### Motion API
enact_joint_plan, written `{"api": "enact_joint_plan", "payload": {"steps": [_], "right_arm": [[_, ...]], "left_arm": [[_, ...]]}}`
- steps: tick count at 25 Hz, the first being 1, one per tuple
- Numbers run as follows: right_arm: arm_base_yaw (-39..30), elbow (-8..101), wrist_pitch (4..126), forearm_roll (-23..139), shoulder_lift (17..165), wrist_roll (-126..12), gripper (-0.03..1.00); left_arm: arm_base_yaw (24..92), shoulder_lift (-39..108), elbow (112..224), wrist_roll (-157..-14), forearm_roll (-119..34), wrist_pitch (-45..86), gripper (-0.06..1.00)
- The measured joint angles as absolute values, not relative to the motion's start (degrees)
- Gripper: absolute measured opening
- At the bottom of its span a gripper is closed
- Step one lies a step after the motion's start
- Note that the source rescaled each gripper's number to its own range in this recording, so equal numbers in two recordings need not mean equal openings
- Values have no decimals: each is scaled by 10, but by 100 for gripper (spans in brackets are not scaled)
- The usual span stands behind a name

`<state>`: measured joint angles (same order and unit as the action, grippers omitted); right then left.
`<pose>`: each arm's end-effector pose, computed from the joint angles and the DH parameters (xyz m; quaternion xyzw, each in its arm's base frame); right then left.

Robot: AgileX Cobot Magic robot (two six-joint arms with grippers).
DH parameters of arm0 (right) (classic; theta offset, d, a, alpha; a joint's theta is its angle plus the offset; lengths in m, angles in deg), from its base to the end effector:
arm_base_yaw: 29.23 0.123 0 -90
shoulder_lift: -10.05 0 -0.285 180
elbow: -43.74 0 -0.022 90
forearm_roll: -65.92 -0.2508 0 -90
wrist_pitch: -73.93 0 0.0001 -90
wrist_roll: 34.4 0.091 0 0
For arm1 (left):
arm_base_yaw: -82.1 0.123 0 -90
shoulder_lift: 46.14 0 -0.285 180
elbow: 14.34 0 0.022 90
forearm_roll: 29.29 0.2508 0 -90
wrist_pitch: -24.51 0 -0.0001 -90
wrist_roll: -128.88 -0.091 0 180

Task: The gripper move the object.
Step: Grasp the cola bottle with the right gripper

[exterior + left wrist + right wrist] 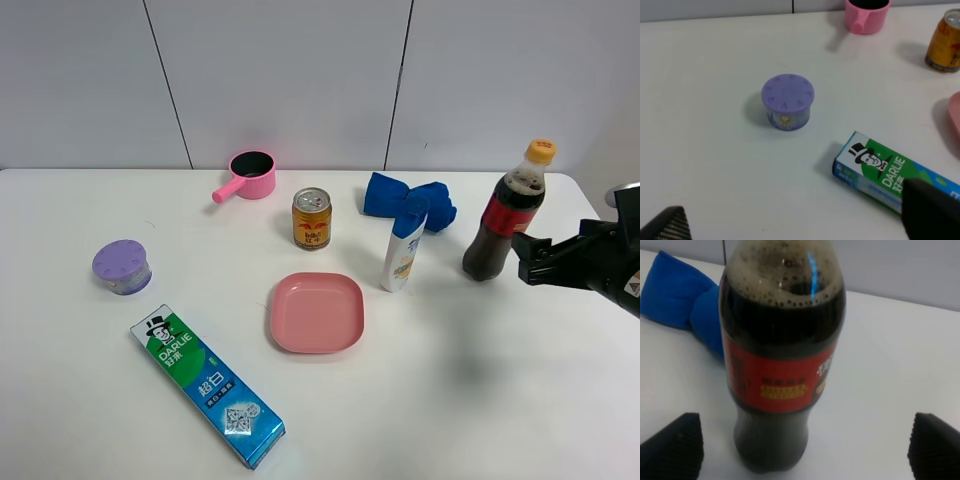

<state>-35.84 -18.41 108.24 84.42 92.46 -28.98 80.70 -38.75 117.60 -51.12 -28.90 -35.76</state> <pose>0.2094 -0.0079 0.1808 -0.0750 0.8221 -0.0074 0.5643 -0.0066 0.0007 0.2804 0.0102 0.8467 -0.0031 0.5320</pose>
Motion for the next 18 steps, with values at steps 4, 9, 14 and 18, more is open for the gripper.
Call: {"api": "enact_joint_plan", "payload": {"steps": [4,9,14,18], "right_arm": [[-358,-184,1092,842,925,-302,100],[-358,-184,1093,837,925,-303,100],[-358,-184,1096,832,925,-314,100],[-358,-184,1108,803,925,-338,100]], "left_arm": [[807,-387,1176,-511,-289,-358,100],[807,-387,1176,-511,-289,-358,100],[807,-387,1176,-511,-289,-358,100],[807,-387,1176,-511,-289,-358,100]]}}
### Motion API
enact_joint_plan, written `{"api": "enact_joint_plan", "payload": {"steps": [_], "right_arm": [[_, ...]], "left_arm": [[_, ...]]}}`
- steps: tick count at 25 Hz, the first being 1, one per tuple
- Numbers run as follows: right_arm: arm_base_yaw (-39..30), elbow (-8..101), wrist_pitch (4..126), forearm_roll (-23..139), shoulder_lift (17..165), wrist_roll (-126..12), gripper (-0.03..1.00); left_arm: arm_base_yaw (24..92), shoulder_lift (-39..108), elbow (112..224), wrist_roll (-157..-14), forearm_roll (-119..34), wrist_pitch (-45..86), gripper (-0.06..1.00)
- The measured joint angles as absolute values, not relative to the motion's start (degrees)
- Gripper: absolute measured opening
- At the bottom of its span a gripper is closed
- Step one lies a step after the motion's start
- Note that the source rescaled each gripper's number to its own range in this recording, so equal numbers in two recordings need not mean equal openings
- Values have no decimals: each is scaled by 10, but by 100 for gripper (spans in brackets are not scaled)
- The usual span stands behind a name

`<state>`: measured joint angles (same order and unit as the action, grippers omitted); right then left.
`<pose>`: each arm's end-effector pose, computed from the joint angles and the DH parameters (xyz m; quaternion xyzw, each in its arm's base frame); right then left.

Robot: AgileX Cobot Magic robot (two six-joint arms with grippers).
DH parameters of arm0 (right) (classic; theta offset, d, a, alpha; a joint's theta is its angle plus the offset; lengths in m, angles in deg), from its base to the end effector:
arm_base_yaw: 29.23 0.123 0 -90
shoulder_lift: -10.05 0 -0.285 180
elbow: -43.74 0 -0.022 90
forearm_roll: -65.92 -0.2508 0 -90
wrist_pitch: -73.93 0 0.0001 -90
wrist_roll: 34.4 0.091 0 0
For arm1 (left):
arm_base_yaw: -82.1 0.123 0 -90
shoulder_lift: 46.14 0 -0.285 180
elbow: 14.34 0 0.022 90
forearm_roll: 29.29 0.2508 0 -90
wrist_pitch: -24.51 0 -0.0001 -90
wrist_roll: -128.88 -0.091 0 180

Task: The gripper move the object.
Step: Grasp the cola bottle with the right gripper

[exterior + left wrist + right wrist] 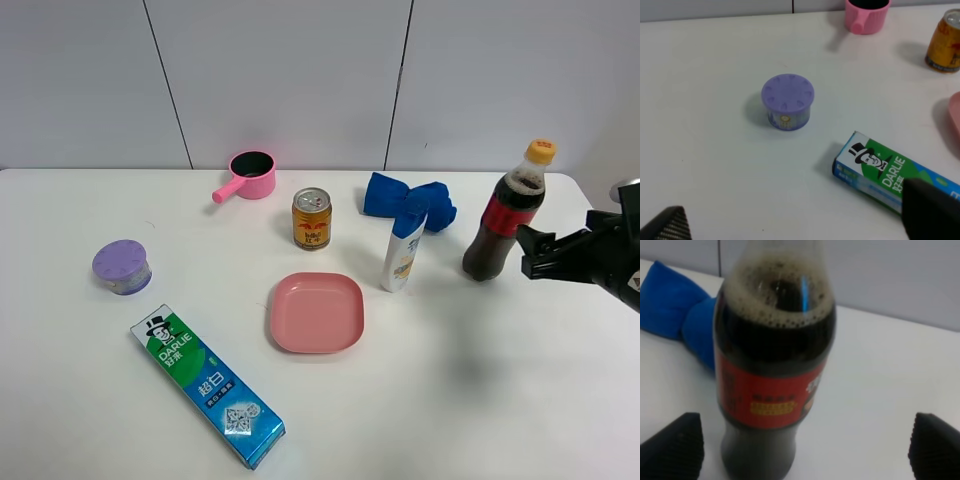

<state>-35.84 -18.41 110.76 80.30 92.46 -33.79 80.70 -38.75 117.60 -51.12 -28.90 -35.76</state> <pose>0.2111 -0.0108 0.1851 -0.0745 0.8076 -0.0291 0.5843 -0.0066 0.0007 0.2804 0.0102 0.8467 -0.0031 0.5320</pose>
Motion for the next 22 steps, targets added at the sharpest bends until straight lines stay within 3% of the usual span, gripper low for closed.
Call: {"api": "enact_joint_plan", "payload": {"steps": [9,22], "right_arm": [[-358,-184,1133,784,965,-351,100],[-358,-183,1347,784,1162,-358,100]], "left_arm": [[807,-387,1176,-511,-289,-358,100],[807,-387,1176,-511,-289,-358,100]]}}
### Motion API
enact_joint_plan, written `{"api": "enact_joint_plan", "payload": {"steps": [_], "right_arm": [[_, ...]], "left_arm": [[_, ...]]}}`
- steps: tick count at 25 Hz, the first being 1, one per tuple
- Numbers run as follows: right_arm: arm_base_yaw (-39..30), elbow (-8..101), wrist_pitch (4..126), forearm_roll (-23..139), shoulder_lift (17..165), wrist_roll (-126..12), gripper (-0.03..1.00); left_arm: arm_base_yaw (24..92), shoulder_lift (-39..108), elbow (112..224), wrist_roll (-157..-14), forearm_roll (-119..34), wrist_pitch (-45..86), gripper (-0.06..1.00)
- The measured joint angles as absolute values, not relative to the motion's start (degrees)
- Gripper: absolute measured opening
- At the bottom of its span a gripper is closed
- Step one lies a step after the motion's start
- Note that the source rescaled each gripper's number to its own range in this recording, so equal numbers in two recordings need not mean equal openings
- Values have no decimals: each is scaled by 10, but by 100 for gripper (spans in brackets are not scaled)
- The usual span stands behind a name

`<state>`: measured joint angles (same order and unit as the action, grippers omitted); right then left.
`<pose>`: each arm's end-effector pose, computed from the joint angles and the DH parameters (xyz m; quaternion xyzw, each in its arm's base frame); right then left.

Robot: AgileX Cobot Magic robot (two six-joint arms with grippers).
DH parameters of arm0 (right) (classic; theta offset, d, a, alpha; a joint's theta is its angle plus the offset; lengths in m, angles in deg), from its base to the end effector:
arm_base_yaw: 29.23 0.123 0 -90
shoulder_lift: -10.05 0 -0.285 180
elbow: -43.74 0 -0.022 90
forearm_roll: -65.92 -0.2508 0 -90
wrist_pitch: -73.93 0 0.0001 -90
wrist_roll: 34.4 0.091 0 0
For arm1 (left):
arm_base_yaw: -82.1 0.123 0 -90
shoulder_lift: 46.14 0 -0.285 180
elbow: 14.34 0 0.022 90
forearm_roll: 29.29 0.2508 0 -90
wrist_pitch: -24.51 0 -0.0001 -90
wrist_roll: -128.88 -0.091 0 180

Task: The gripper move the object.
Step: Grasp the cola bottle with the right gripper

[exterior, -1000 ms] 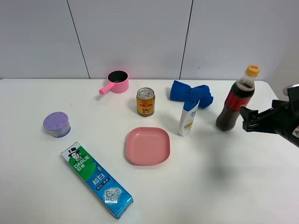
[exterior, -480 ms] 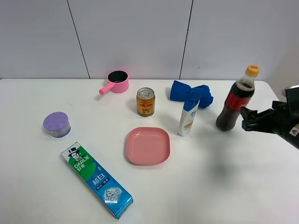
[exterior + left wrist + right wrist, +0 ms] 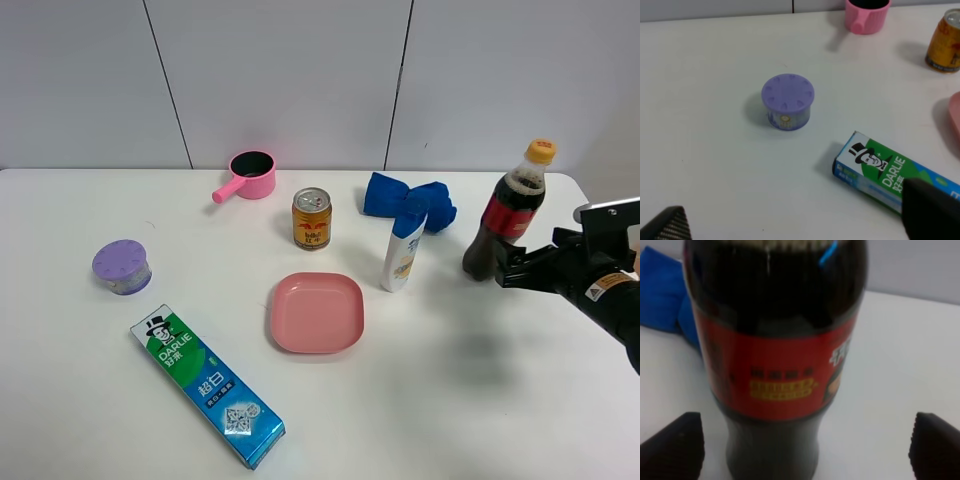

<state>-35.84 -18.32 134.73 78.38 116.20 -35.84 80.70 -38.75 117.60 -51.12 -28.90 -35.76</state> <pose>0.2374 -0.0103 0.1280 -0.0625 0.8049 0.0036 0.5902 -0.0066 0.0007 0.2804 0.0102 0.8467 -0.0031 0.5320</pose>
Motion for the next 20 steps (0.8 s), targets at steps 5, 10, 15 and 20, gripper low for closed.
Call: {"api": "enact_joint_plan", "payload": {"steps": [5,10,15,20], "right_arm": [[-358,-184,1419,783,1199,-365,100],[-358,-171,1427,781,1205,-377,100],[-358,-132,1417,786,1206,-357,100],[-358,-107,1389,786,1206,-356,100]], "left_arm": [[807,-387,1176,-511,-289,-358,100],[807,-387,1176,-511,-289,-358,100],[807,-387,1176,-511,-289,-358,100],[807,-387,1176,-511,-289,-358,100]]}}
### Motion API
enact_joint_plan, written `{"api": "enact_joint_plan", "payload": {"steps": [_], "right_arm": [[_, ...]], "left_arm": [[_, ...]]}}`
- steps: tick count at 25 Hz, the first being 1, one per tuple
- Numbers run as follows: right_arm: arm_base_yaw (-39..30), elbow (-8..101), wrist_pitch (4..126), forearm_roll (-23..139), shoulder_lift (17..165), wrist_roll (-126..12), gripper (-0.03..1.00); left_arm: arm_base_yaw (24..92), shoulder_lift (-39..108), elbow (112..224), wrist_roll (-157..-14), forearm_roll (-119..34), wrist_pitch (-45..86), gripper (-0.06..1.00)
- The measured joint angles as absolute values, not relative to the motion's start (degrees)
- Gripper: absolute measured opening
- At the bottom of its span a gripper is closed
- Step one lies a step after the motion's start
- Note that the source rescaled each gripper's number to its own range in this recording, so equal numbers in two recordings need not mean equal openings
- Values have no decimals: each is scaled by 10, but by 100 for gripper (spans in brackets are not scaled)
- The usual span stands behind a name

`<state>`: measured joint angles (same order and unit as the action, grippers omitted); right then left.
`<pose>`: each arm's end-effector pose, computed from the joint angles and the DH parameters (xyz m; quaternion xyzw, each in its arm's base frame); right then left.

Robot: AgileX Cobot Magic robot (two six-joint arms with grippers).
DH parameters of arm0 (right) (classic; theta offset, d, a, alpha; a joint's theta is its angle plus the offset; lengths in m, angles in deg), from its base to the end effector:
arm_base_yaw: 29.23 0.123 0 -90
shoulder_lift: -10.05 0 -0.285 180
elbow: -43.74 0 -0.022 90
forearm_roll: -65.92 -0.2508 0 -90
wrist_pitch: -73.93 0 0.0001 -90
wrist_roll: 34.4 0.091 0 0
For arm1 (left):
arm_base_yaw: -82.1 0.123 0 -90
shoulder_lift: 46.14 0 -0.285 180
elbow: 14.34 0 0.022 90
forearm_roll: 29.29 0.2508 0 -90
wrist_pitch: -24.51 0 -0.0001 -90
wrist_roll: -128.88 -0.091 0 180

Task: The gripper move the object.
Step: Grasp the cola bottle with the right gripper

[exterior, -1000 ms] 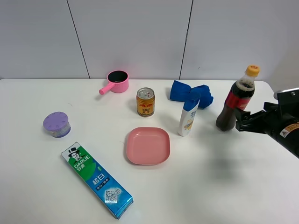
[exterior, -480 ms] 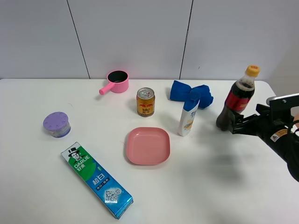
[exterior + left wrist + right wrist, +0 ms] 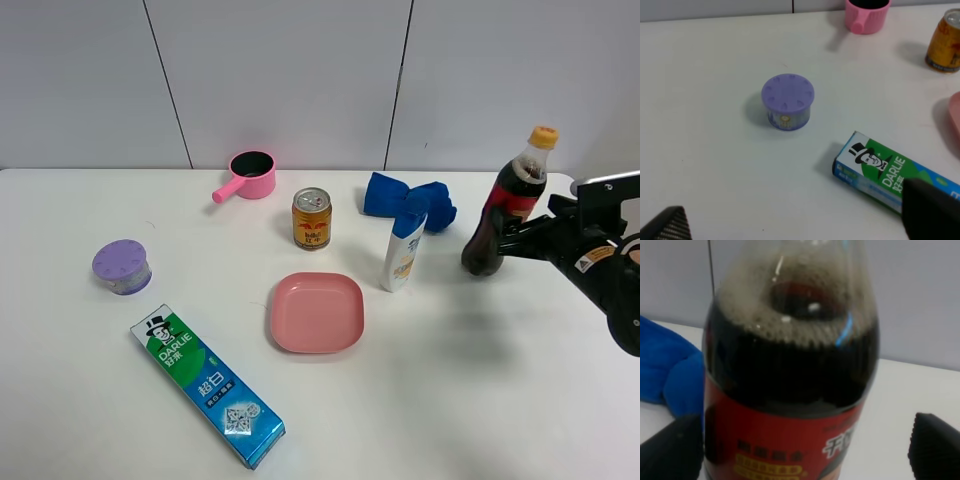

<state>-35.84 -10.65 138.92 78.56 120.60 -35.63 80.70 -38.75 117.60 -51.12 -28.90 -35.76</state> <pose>0.2744 -0.0136 0.1371 -0.0640 0.7650 0.0027 0.6409 -0.0066 0.0007 0.2804 0.0102 0.8467 -0.0031 0.5320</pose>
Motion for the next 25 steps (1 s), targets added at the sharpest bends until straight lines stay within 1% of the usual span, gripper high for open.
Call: {"api": "enact_joint_plan", "payload": {"steps": [7,15,25], "right_arm": [[-358,-100,1362,793,1206,-356,100],[-358,-100,1362,844,1206,-350,100],[-358,-100,1377,849,1206,-347,100]], "left_arm": [[807,-387,1176,-511,-289,-358,100],[807,-387,1176,-511,-289,-358,100],[807,-387,1176,-511,-289,-358,100]]}}
